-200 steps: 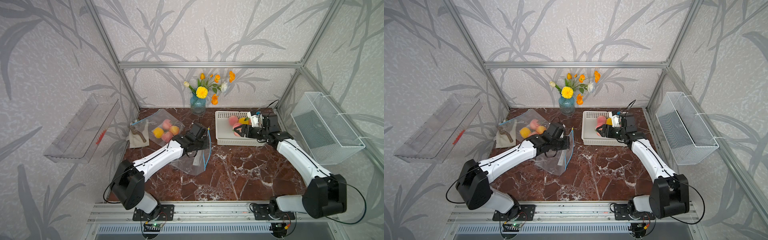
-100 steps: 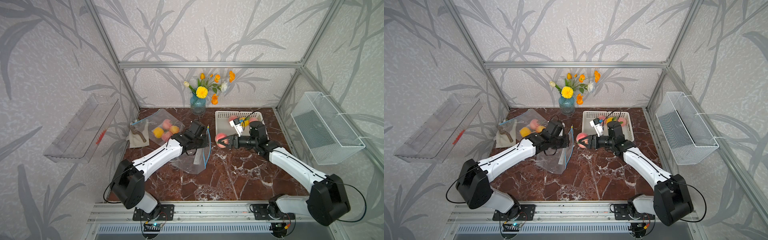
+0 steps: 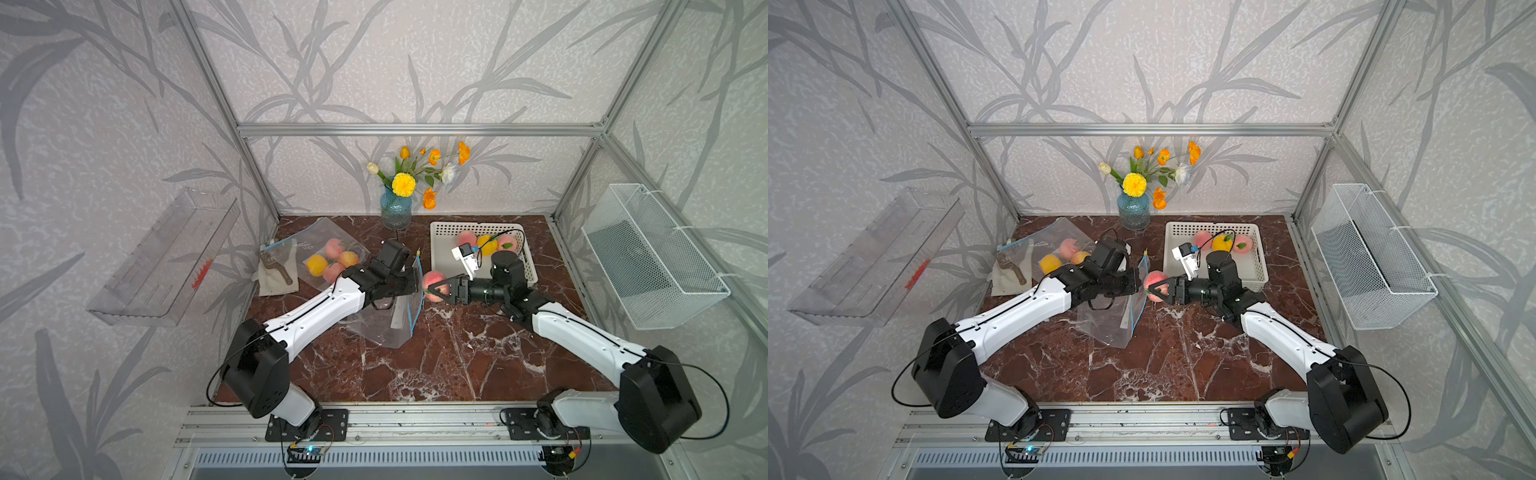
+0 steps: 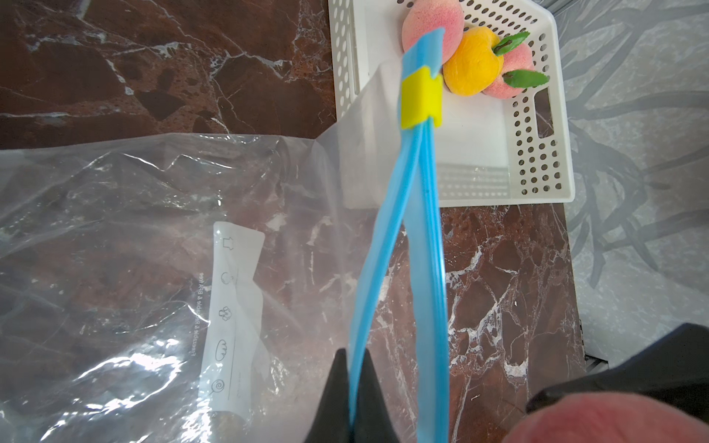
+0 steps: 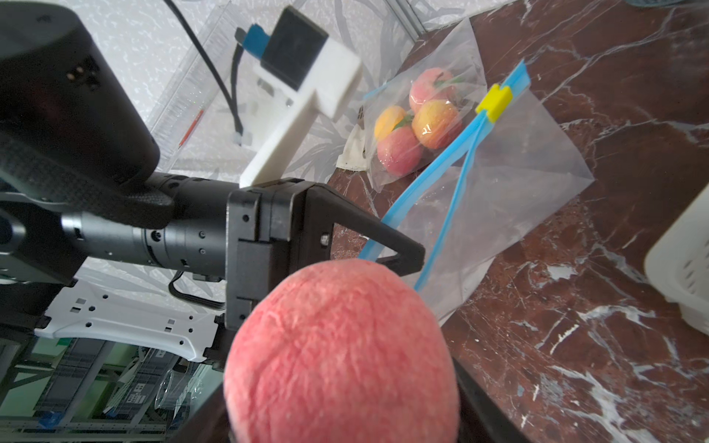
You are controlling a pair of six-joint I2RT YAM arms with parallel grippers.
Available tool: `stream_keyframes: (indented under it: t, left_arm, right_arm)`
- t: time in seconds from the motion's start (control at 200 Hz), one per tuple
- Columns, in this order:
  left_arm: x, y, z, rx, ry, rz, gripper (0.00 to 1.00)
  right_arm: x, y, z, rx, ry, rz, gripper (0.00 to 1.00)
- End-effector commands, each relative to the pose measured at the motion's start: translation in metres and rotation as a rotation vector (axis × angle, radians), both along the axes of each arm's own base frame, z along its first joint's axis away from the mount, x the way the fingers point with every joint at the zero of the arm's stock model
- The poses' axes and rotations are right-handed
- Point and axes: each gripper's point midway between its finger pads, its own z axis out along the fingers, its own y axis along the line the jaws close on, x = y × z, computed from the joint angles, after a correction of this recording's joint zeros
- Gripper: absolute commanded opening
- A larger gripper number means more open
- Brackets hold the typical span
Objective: Place the peach in a zip-top bag and seal the zipper
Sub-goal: Place the peach in the zipper food storage bag.
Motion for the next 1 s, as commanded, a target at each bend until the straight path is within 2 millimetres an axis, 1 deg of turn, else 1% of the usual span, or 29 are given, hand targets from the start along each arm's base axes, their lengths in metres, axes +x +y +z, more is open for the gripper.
stream_keyframes:
  t: [0.0,0.205,0.355,0.475,0.575,0.665,0.765,0.855,0.995]
  left_arm:
    - [0.006,-0.002,0.015,-0.017,-0.036,-0.002,0.00]
    - [0.005,-0.002,0.019,-0.029,-0.041,-0.004,0.00]
    - [0.004,-0.003,0.020,-0.036,-0.040,-0.010,0.00]
    - [0.002,-0.002,0.024,-0.040,-0.049,-0.010,0.00]
    - [0.002,0.000,0.028,-0.042,-0.062,-0.009,0.00]
    - [0.002,0.001,0.031,-0.038,-0.073,-0.009,0.00]
    - [0.003,0.002,0.032,-0.037,-0.080,-0.005,0.00]
    - [0.003,0.000,0.032,-0.042,-0.078,-0.012,0.00]
    - [0.005,-0.001,0.022,-0.028,-0.063,-0.012,0.00]
  right_arm:
    - [-0.003,0.005,0.015,0.054,-0.047,0.020,0.61]
    - [-0.003,0.015,0.010,0.044,-0.015,0.053,0.61]
    - [0.000,0.021,0.005,0.026,0.004,0.041,0.61]
    - [0.005,0.021,-0.006,-0.050,0.022,0.006,0.60]
    - [0.009,0.014,-0.020,-0.142,0.029,-0.044,0.59]
    - [0.019,0.002,-0.034,-0.216,0.071,-0.142,0.59]
    - [0.026,-0.010,-0.042,-0.282,0.122,-0.232,0.58]
    - [0.027,-0.011,-0.040,-0.309,0.132,-0.250,0.59]
    - [0.024,-0.001,-0.022,-0.248,0.127,-0.212,0.59]
